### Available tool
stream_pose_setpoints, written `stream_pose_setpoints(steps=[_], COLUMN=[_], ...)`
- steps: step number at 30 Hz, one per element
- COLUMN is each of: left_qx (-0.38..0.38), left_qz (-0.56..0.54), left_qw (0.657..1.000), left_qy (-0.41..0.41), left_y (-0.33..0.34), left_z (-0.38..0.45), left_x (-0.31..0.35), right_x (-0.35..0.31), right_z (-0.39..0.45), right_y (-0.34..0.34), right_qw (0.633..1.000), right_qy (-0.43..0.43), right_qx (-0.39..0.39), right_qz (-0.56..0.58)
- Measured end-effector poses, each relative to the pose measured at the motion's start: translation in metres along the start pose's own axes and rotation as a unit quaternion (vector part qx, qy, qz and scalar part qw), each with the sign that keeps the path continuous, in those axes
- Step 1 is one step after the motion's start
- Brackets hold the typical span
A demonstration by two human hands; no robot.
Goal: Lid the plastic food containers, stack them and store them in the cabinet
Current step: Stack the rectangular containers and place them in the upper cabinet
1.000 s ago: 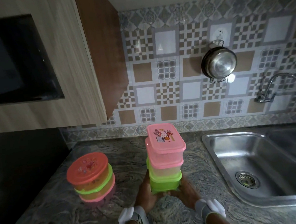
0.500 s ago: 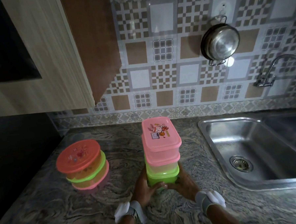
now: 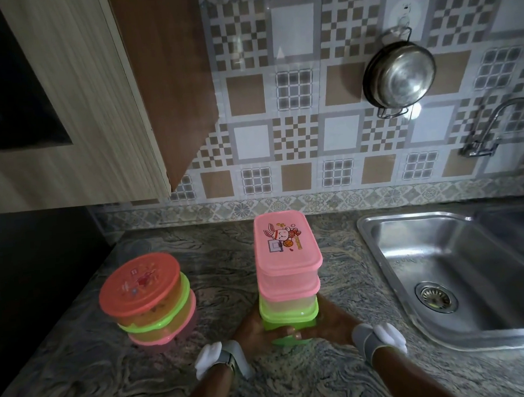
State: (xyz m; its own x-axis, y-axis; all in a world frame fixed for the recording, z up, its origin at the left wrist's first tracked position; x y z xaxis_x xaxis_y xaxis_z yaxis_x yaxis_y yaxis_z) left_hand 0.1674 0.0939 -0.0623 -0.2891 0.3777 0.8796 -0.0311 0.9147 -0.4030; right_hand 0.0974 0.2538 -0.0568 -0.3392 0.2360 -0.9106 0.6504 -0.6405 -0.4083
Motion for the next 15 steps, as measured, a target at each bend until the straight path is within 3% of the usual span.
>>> stream_pose_setpoints(steps=[6, 15], left_qx=[0.001, 0.025], left_qz=[-0.008, -0.033], left_qw=[0.999, 0.996], left_qy=[0.053, 0.077], left_y=[0.007, 0.001], left_z=[-0.003, -0.001], left_x=[0.015, 0.043], right_x=[0.003, -0.036], right_z=[-0.003, -0.007], right_y=[0.01, -0.022], right_qw=[0.998, 0.999], right_qy=[0.019, -0.017], right_qx=[-0.017, 0.025], right_qz=[0.063, 0.025])
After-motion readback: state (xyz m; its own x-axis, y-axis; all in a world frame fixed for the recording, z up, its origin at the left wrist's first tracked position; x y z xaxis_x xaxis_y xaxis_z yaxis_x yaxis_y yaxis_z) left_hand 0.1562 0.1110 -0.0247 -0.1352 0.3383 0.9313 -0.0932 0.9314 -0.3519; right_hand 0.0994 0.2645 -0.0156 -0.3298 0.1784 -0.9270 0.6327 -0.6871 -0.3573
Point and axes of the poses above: each hand's wrist, its own z-axis towards the middle knuckle, its own y-axis out of the palm, x = y × z, the point moved 8 cm from there along z, towards the middle knuckle, and after that the axes turned 10 degrees about -y, right-handed, at the moved point
